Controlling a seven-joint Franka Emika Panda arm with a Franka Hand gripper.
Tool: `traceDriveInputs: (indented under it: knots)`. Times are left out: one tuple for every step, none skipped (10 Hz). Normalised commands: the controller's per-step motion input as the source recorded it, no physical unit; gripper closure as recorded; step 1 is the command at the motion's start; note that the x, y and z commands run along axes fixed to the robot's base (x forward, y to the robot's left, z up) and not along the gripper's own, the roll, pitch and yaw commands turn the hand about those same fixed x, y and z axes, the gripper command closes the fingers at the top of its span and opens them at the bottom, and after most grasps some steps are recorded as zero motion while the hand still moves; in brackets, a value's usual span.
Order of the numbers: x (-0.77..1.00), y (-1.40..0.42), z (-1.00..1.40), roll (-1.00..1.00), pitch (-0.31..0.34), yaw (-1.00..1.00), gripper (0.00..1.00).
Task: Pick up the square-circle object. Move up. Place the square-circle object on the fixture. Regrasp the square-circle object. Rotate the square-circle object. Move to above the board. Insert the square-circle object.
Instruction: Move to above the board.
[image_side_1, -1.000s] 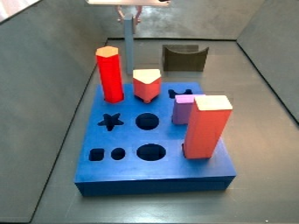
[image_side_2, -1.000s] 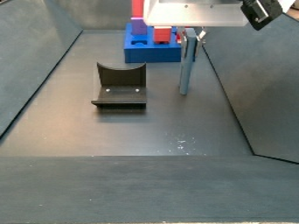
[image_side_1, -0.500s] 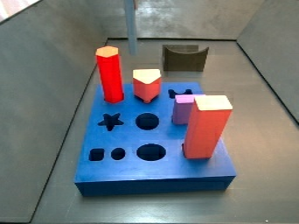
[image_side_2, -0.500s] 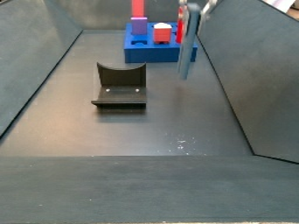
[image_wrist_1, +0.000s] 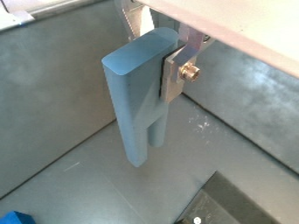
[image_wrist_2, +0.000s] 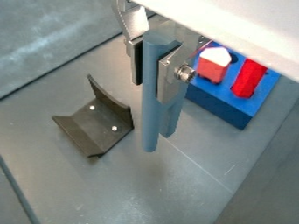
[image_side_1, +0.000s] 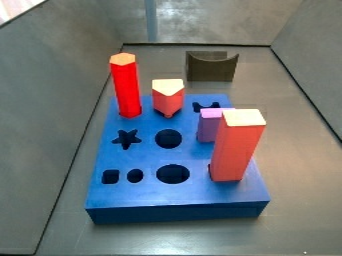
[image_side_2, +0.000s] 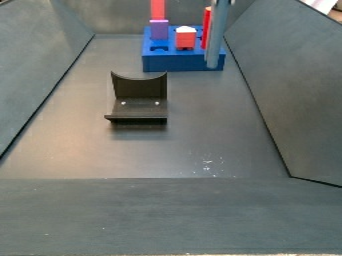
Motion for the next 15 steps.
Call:
traceDriveInputs:
  knots:
    - [0.01, -0.01, 0.83, -0.10, 0.057, 0.02, 1.00]
    - [0.01, -0.01, 0.68, -0.11, 0.053, 0.01, 1.00]
    - [0.00, -0.01, 0.49, -0.12, 0.049, 0.00, 1.00]
    - [0.00, 0.00, 0.39, -0.12, 0.048, -0.01, 1.00]
    - [0.00, 0.00, 0.25, -0.13, 0.046, -0.01, 1.00]
    - [0.16, -1.00, 0.20, -0.11, 0.356, -0.20, 1.00]
    - [0.17, -1.00, 0.18, -0.06, 0.344, -0.17, 1.00]
    - [0.18, -1.00, 0.19, 0.00, 0.300, -0.08, 1.00]
    - [0.19, -1.00, 0.18, -0.02, 0.218, -0.04, 1.00]
    - [0.20, -1.00, 0.18, -0.02, 0.187, -0.02, 1.00]
    - [0.20, -1.00, 0.19, -0.01, 0.141, 0.00, 1.00]
    - [0.21, -1.00, 0.19, -0.01, 0.120, 0.01, 1.00]
    - [0.23, -1.00, 0.19, 0.00, 0.118, 0.01, 1.00]
    - [0.25, -1.00, 0.19, 0.00, 0.119, 0.01, 1.00]
    - [0.29, -1.00, 0.20, 0.01, 0.129, 0.01, 1.00]
